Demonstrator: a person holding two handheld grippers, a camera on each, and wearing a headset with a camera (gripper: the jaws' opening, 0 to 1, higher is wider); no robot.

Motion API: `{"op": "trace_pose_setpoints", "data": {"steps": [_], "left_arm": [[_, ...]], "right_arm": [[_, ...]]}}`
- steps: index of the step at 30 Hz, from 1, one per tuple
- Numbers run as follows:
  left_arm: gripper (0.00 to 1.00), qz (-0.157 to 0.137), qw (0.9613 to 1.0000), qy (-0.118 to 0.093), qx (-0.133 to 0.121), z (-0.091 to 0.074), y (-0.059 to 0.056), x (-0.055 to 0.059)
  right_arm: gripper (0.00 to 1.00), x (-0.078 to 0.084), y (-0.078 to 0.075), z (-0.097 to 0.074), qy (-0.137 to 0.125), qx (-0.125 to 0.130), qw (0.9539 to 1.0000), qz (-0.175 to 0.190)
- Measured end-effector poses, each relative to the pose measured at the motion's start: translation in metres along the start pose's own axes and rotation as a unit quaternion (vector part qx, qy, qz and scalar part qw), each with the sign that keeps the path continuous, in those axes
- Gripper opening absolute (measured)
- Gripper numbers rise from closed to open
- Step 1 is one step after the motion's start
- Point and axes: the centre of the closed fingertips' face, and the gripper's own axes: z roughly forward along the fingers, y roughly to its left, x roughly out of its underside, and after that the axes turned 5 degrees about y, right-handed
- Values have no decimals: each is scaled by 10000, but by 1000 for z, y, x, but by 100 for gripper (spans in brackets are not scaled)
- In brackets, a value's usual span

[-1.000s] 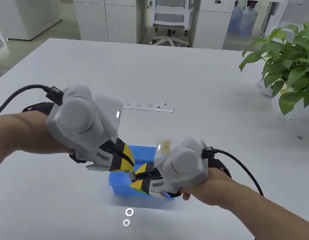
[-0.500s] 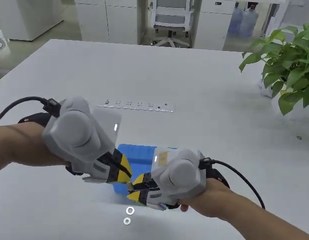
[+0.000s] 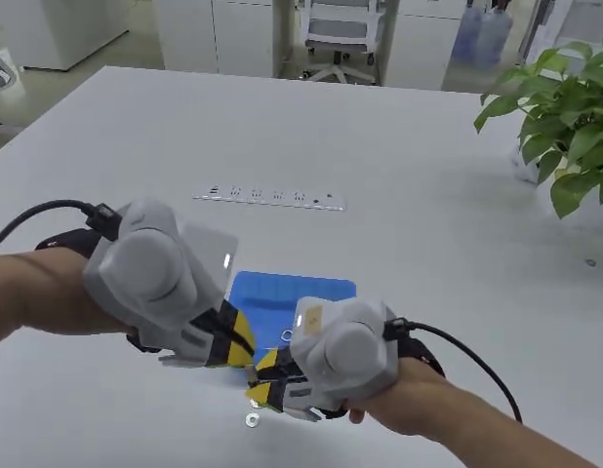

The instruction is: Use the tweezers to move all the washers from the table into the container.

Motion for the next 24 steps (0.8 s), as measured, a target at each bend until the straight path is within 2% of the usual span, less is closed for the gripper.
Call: {"op": "trace_pose_setpoints", "data": {"steps": [24], "left_arm": [[6,-83,9997,87,191,15,-17,9]], "right_arm": [[11,11,19,15,35,-166,9997,155]]}}
